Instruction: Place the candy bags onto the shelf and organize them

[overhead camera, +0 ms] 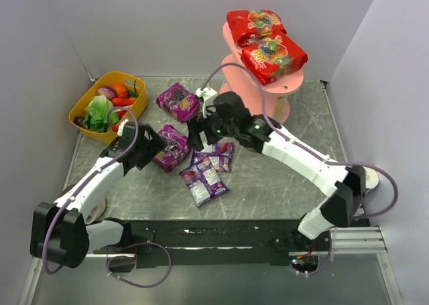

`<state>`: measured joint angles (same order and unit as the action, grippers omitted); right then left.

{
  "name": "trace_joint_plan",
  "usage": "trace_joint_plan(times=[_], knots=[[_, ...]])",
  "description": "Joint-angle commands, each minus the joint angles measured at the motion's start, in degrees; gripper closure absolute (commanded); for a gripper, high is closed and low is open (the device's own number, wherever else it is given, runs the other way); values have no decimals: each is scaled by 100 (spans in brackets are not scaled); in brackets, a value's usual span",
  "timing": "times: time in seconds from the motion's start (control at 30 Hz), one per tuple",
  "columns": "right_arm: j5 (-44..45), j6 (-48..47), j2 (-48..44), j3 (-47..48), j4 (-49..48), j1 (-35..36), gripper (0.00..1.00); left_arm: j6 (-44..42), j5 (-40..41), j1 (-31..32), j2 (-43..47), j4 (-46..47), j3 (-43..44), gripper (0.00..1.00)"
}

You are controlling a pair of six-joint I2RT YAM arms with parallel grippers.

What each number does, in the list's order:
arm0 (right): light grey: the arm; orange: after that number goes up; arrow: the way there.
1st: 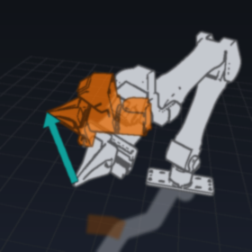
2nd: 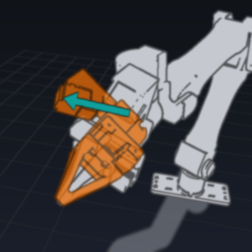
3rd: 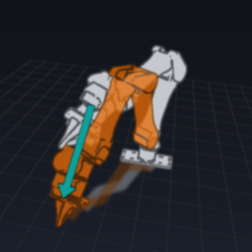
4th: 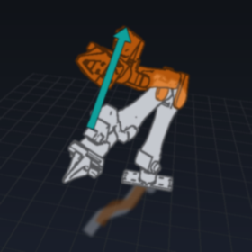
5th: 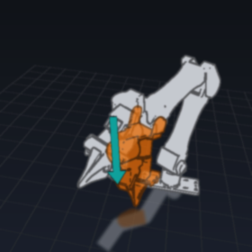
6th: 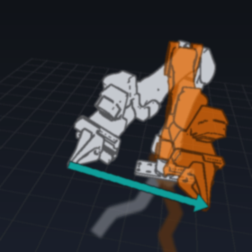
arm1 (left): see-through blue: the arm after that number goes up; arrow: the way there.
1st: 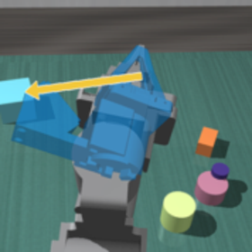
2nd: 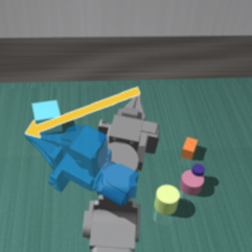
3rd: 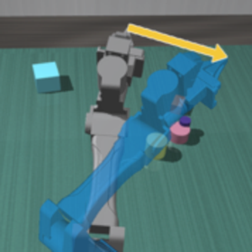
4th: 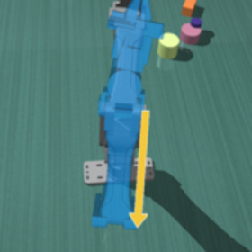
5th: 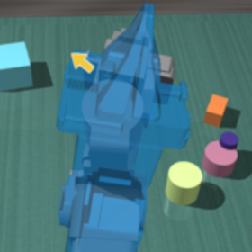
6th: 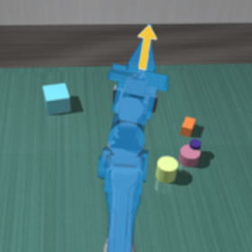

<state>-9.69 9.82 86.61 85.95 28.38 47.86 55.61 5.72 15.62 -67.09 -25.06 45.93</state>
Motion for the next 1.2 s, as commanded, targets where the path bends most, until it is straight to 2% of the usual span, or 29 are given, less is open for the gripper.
trace_joint_plan(times=[0.0,0.1,0.23,0.33,0.47,0.53,0.63,0.73,0.87,0.93,1.03,1.07,1.17], knots=[[134,-209,163,220,229,5,11,678,-88,-24,-67,703,-382,2],[169,-253,181,54,177,4,11,1003,-70,-32,-94,1186,-752,1],[319,-87,356,324,369,-48,11,1407,17,-76,-146,1688,-1173,4],[284,-94,418,676,625,-75,12,1505,-158,-278,-208,2267,-1428,10],[302,-16,322,686,572,-83,12,1698,-106,-454,-243,2883,-1710,20],[223,-33,217,686,589,-92,12,1734,-228,-507,-269,3479,-1955,20],[301,-130,15,669,598,-92,12,1699,-430,-612,-489,3859,-1992,24],[310,-121,-161,677,554,-154,12,1505,-528,-648,-831,3956,-1886,32],[118,-42,-267,914,624,-285,12,1601,-729,-691,-1095,4079,-1904,51],[73,-42,-311,1002,634,-364,11,1681,-730,-692,-1104,4149,-1948,57],[126,28,-373,1064,677,-444,11,1593,-703,-709,-1113,3966,-1773,72],[91,54,-381,1081,686,-505,12,1549,-695,-718,-1113,3773,-1702,80],[20,107,-487,1125,695,-593,11,1365,-668,-718,-1070,3413,-1412,92]])
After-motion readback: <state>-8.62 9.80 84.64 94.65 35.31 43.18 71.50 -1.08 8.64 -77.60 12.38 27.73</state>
